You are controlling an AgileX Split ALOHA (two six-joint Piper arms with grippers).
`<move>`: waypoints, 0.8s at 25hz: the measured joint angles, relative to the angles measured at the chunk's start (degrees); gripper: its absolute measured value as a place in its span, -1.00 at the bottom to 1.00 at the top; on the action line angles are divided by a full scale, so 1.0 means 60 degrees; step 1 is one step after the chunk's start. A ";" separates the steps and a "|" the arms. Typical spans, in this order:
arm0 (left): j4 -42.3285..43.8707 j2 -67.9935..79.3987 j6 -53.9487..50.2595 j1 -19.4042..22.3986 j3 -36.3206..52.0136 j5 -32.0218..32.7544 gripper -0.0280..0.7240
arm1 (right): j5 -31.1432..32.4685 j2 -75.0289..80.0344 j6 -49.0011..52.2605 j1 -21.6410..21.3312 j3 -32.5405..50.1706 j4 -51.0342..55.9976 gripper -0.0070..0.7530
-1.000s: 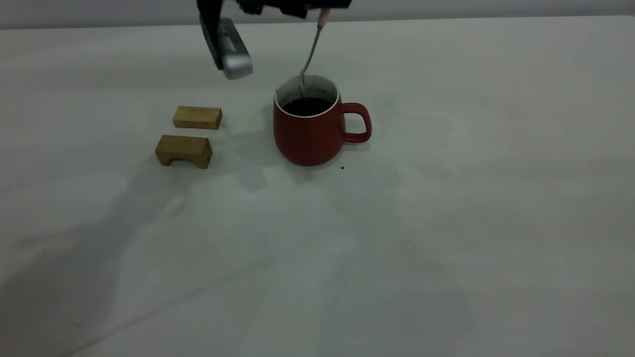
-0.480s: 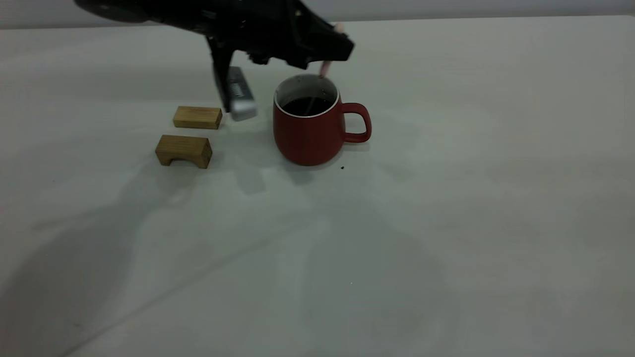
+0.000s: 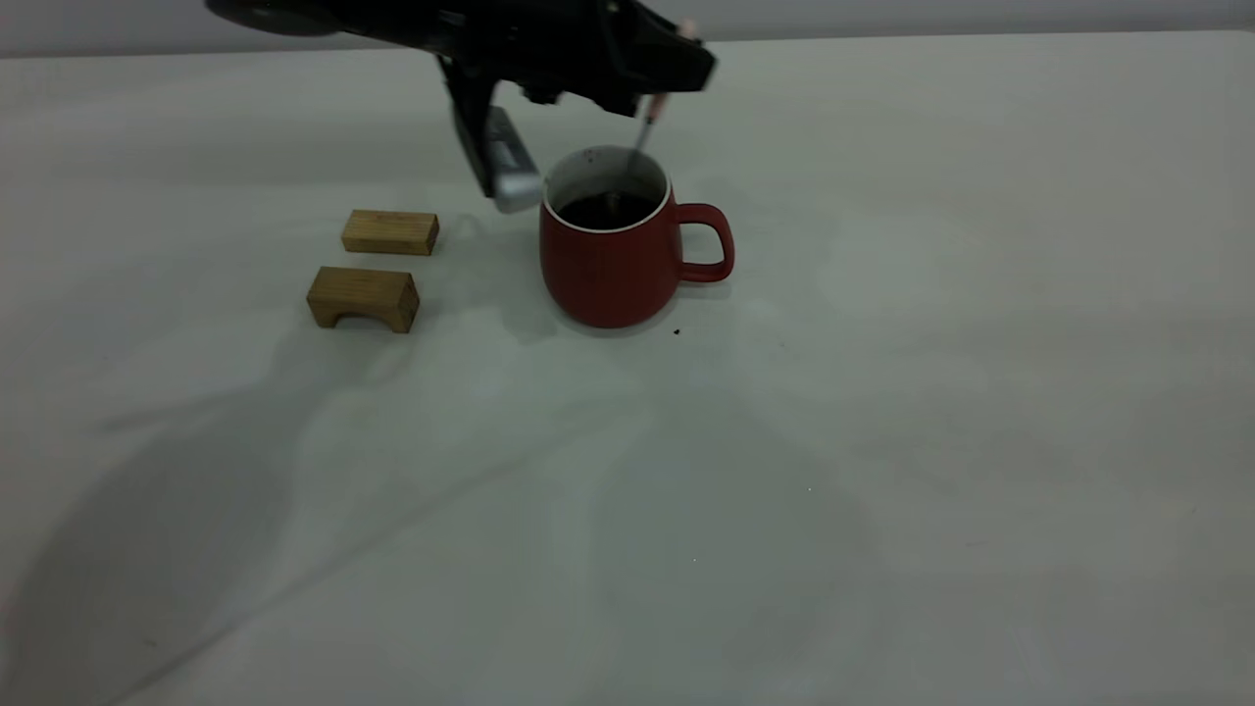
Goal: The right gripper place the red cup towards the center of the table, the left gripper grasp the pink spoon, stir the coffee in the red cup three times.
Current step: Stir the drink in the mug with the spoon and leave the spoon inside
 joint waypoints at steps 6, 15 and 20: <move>0.1579 0.0000 -0.1607 0.0168 0.0401 0.0979 -0.52 | 0.0000 0.0000 0.0000 0.0000 0.0000 0.0000 0.55; 0.1026 0.0038 -0.0566 0.0752 0.0426 0.0396 -0.52 | 0.0000 0.0000 0.0000 0.0000 0.0000 0.0000 0.55; 0.0085 0.0245 0.0662 0.0364 0.0161 0.0236 -0.52 | 0.0000 0.0000 0.0000 0.0000 0.0000 0.0000 0.55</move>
